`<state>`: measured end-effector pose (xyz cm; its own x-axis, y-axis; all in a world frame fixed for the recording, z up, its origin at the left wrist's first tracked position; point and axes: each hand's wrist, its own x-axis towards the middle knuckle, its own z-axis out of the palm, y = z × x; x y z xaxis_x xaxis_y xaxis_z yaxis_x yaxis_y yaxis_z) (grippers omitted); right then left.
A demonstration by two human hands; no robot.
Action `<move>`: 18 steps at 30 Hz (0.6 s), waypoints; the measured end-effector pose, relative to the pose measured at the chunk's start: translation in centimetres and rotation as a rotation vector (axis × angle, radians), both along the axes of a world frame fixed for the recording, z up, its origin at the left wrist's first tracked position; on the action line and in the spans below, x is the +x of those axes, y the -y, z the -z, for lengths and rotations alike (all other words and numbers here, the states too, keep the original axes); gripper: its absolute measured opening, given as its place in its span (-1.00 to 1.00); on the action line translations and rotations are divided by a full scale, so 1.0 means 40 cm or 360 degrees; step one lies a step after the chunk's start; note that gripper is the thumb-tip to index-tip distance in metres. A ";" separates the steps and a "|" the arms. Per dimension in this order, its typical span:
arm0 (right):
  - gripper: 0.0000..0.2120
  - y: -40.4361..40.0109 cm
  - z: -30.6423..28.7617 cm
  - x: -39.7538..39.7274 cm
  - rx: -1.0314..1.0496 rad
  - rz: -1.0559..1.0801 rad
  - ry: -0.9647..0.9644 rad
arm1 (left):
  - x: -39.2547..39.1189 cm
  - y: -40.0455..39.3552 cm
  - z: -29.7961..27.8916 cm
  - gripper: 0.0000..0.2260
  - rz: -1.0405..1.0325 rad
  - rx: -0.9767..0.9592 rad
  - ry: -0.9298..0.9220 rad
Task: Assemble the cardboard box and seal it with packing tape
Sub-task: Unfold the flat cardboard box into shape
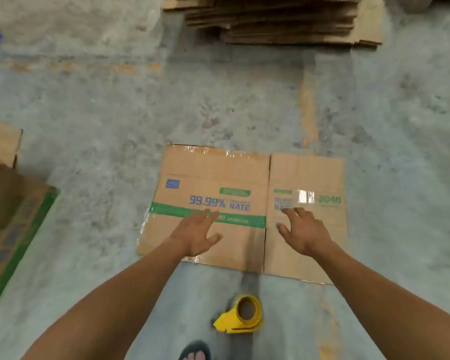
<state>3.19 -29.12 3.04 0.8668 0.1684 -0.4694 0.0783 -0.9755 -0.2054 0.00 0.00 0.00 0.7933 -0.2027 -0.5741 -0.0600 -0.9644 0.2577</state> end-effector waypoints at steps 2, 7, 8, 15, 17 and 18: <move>-0.48 0.001 0.105 -0.016 -0.0027 -0.0074 -0.0114 | -0.020 0.003 0.113 -0.26 0.0179 0.0122 -0.0163; -0.31 0.046 0.355 -0.043 -0.0140 -0.0508 -0.0214 | -0.081 -0.016 0.377 -0.01 0.0621 0.0306 -0.0208; -0.23 0.055 0.389 -0.049 -0.0227 -0.0651 -0.0199 | -0.086 -0.023 0.411 0.02 0.0689 0.0322 -0.0145; 0.17 0.077 0.547 -0.112 -0.0545 -0.1051 0.0059 | -0.076 -0.075 0.517 -0.04 0.0959 0.0401 0.0239; 0.14 0.066 0.540 -0.106 -0.0583 -0.1120 0.0040 | -0.071 -0.082 0.512 -0.12 0.1037 0.0424 0.0250; 0.13 0.056 0.532 -0.106 -0.0608 -0.1133 0.0000 | -0.070 -0.079 0.507 -0.16 0.1073 0.0434 0.0254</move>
<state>-1.06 -31.34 -18.23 0.6119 0.5079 -0.6064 0.7074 -0.6943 0.1323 -2.82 3.15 -20.28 0.6249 -0.5419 -0.5620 -0.6782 -0.7334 -0.0470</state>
